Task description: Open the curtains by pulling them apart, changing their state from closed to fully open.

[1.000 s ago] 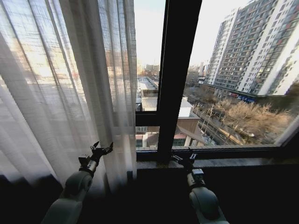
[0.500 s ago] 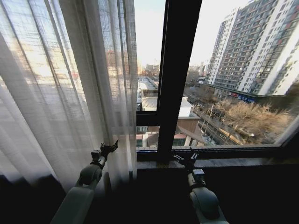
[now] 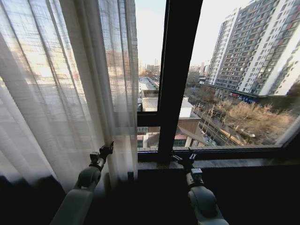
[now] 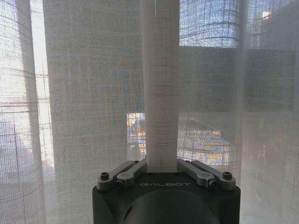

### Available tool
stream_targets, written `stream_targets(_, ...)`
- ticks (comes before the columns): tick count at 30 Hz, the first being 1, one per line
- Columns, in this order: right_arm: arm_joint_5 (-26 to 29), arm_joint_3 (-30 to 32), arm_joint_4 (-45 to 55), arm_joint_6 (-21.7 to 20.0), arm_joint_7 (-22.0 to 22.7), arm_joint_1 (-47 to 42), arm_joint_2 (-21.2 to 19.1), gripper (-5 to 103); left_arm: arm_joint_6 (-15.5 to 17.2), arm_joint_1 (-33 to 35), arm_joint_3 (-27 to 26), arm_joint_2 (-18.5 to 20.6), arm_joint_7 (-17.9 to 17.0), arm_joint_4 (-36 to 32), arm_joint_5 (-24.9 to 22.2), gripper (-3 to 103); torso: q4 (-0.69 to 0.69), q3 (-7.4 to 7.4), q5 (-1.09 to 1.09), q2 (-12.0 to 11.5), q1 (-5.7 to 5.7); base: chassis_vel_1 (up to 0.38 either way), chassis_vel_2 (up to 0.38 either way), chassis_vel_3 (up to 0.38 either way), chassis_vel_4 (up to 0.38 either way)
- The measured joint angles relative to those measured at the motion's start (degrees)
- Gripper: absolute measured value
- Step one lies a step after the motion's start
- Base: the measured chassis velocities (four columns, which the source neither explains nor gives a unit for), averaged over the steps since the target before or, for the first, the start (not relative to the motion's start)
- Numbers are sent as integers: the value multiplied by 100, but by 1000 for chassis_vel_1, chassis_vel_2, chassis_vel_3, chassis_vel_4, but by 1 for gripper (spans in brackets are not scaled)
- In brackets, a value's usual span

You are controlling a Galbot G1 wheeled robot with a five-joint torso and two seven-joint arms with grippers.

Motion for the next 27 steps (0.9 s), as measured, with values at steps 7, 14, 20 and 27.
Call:
stream_targets(7, -318, -152, -45, 97, -119, -38, 41, 100, 1, 90, -79, 32, -1, -100, -4, 0, 0, 0, 0, 0, -1, 0, 0, 0, 0)
stream_targets(14, -571, -203, -104, 128, -122, -38, 79, 100, 3, 124, -112, 48, -2, -138, -6, 0, -2, 0, 1, 0, -1, 7, 4, -7, -7)
stream_targets(20, -575, -204, -103, 128, -108, -47, 56, 100, 3, 154, -116, 12, -13, -175, -2, 0, -1, 0, 1, 0, -1, 96, 90, -91, -95)
stream_targets(27, -559, -227, -88, 154, -105, -53, 35, 100, 2, 266, -185, 1, -38, -269, 11, 0, 0, 0, 0, 0, -1, 192, 219, -193, -220)
